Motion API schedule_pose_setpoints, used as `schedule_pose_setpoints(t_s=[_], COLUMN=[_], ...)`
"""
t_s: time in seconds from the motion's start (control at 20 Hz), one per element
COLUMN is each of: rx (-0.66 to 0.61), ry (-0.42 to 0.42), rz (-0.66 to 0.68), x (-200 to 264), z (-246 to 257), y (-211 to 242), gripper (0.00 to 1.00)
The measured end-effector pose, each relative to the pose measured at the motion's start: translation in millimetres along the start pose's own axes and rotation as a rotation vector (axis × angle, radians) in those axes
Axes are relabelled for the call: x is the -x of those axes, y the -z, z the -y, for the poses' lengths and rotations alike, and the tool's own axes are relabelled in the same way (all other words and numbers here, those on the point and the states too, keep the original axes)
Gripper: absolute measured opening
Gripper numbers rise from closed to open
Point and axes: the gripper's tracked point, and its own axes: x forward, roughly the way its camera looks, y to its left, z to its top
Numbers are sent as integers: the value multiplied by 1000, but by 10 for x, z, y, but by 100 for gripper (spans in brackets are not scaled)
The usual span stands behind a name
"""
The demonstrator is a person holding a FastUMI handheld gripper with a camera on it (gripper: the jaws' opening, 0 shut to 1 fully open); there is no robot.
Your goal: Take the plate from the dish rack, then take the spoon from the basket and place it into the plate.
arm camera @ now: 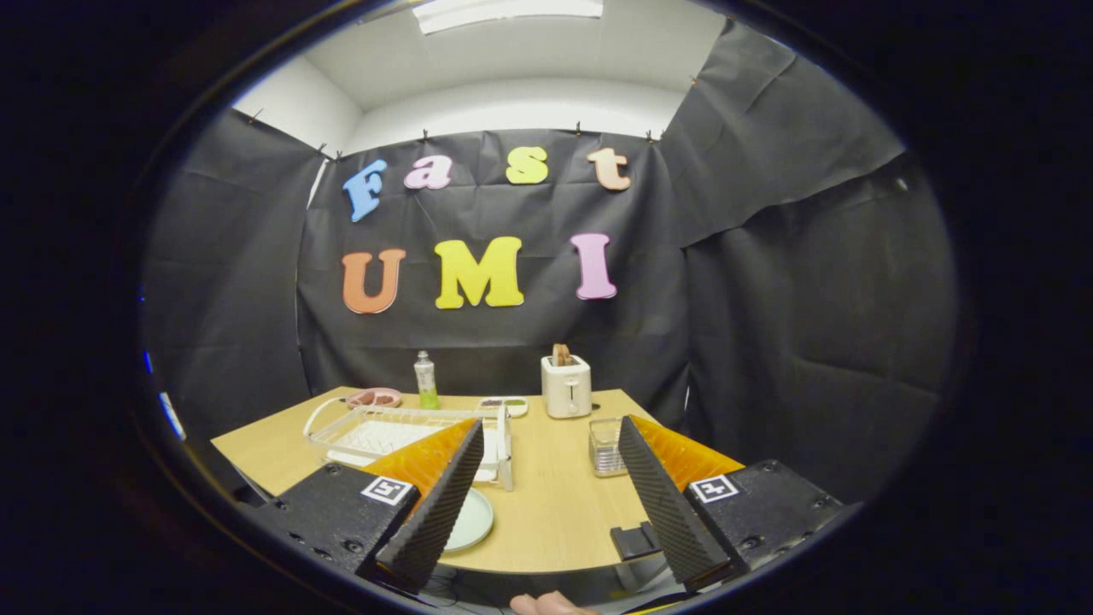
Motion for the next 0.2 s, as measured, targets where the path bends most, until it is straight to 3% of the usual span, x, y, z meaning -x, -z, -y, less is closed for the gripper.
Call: schedule_pose_setpoints(t_s=[0.2], rx=[12], ry=[-5], rz=[-5], x=[-28], z=[-32], y=[30], gripper=[100])
